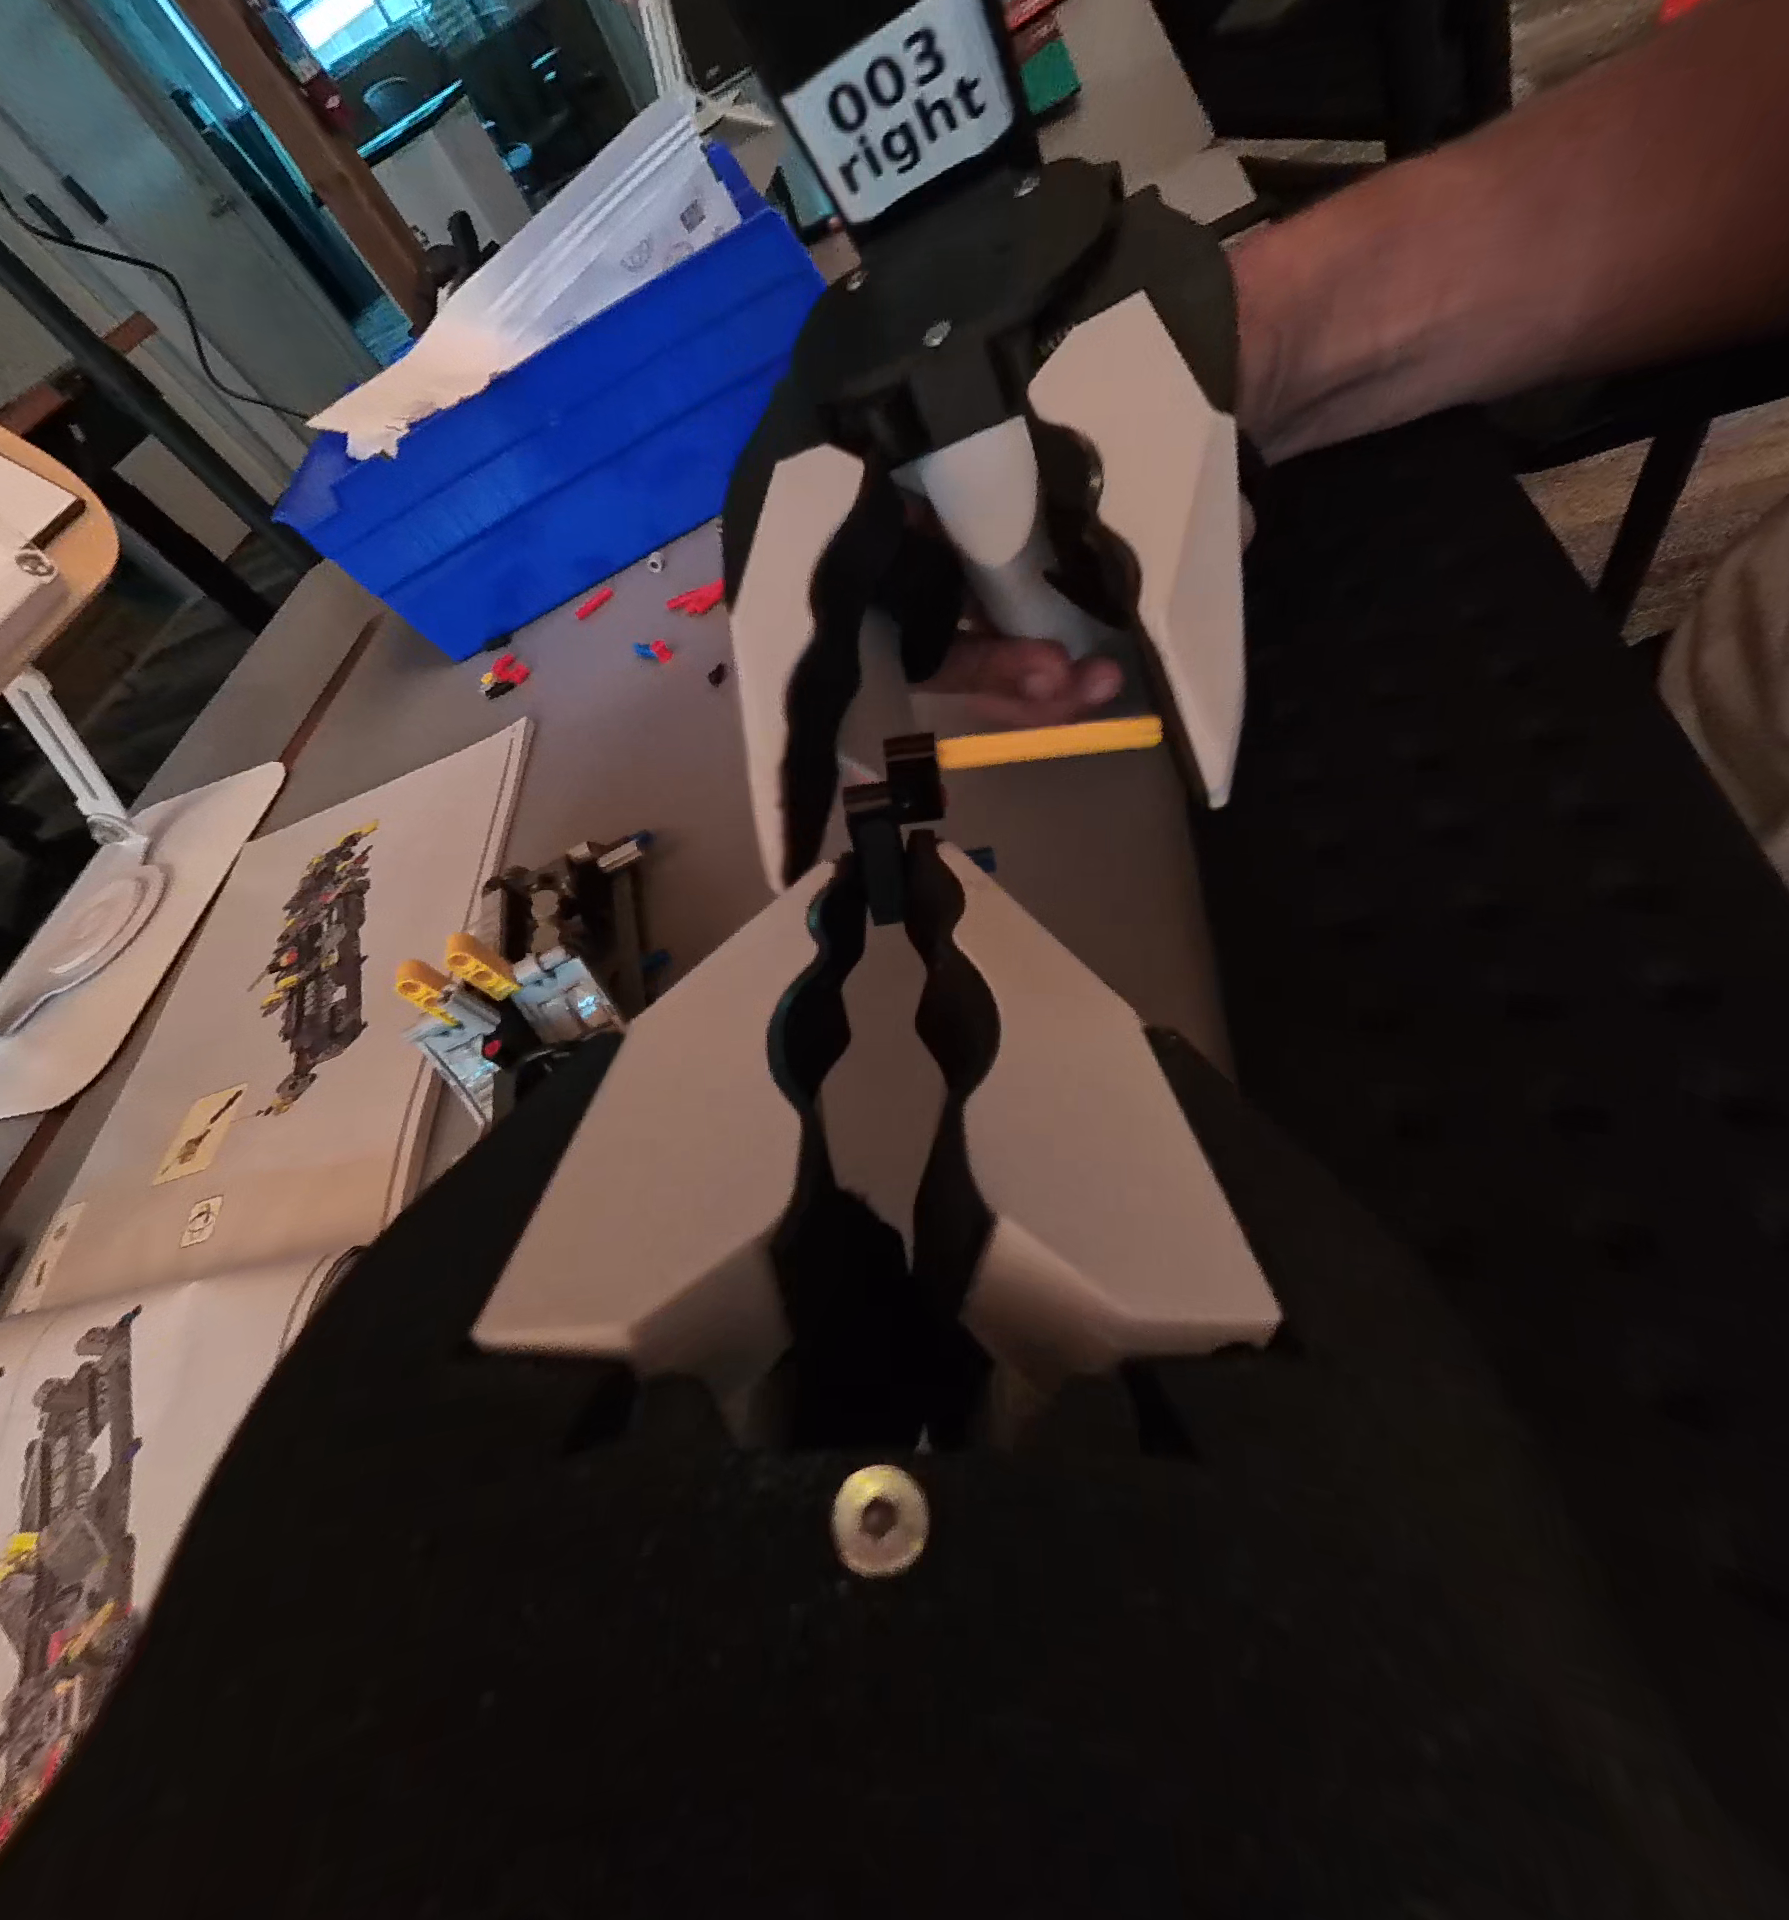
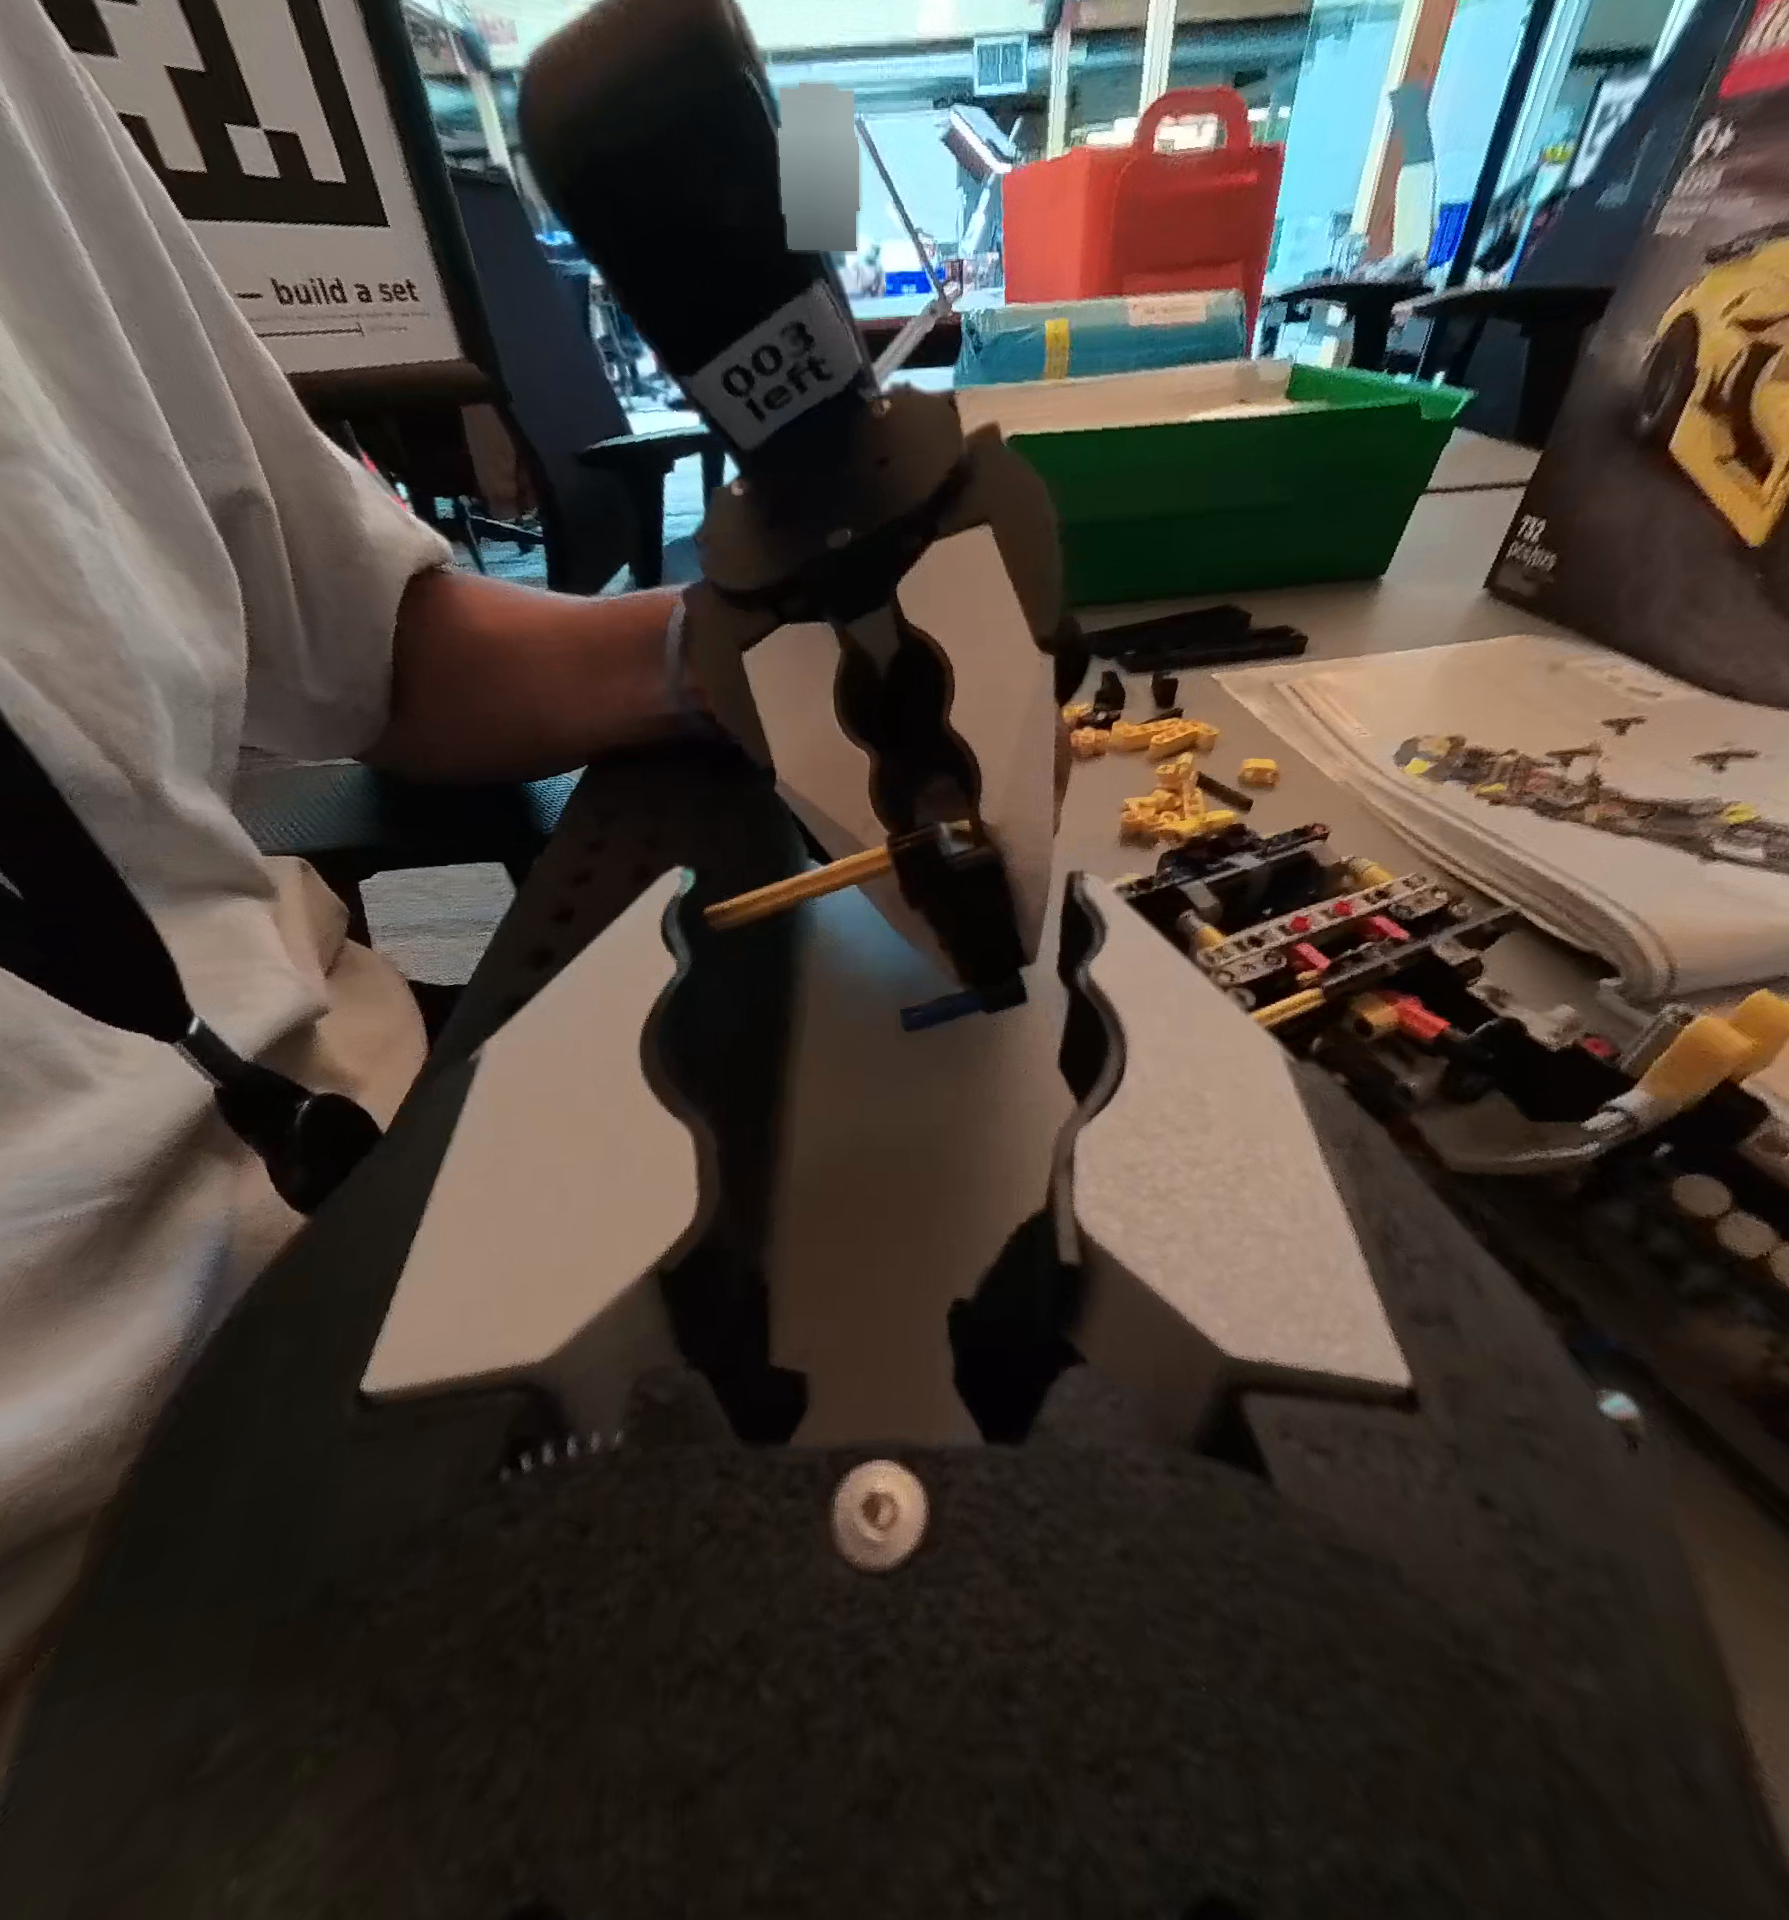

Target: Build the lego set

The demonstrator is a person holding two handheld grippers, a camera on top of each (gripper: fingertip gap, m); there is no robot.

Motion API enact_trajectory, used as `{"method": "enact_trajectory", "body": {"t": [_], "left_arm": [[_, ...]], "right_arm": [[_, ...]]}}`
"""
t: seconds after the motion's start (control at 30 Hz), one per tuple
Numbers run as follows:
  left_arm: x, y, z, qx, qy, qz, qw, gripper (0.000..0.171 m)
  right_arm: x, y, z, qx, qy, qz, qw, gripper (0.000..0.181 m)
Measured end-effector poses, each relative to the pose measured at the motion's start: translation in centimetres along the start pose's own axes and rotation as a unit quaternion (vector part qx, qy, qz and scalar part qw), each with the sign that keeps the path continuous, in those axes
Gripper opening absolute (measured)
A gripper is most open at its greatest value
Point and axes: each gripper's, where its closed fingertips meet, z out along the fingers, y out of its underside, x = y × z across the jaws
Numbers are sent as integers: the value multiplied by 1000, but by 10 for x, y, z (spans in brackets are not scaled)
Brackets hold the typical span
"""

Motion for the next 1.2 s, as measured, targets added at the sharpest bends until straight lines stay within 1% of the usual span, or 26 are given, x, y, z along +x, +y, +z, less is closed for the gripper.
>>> {"method": "enact_trajectory", "body": {"t": [0.03, 0.1, 0.17, 0.2, 0.27, 0.3, 0.4, 0.47, 0.53, 0.63, 0.7, 0.83, 1.0, 1.2], "left_arm": [[-1, 0, 0, 0, 0, -9, 1000, 5], [-4, -5, -2, 14, 6, -43, 999, 5], [-8, -9, -5, 28, 4, -64, 998, 6], [-9, -11, -6, 37, 7, -80, 996, 5], [-11, -16, -9, 54, 17, -101, 993, 5], [-11, -18, -10, 60, 15, -96, 993, 5], [-6, -17, -7, 58, 23, -96, 993, 6], [-5, -20, -7, 71, 23, -98, 992, 6], [-5, -26, -8, 88, 25, -98, 991, 6], [-3, -26, -9, 88, 28, -98, 991, 6], [0, -28, -11, 93, 47, -102, 989, 6], [14, -24, -9, 73, 87, -100, 989, 5], [12, -25, -10, 75, 85, -102, 988, 5], [4, -33, -13, 97, 68, -118, 986, 5]], "right_arm": [[0, 1, 0, -5, 0, 4, 1000, 64], [1, -3, -1, -3, 16, -14, 1000, 64], [1, -10, -2, 17, 23, -36, 999, 62], [0, -16, -5, 32, 26, -50, 998, 53], [-1, -20, -7, 47, 27, -57, 997, 53], [-2, -23, -7, 59, 24, -51, 997, 52], [-3, -22, -8, 54, 11, -23, 998, 53], [-5, -25, -9, 59, 2, -6, 998, 53], [-7, -32, -10, 78, -9, 11, 997, 52], [-7, -32, -10, 76, -11, 23, 997, 53], [-12, -35, -11, 80, -28, 35, 996, 53], [-23, -28, -6, 70, -63, 36, 995, 55], [-22, -30, -5, 77, -59, 26, 995, 55], [-19, -40, -6, 103, -50, 16, 993, 55]]}}
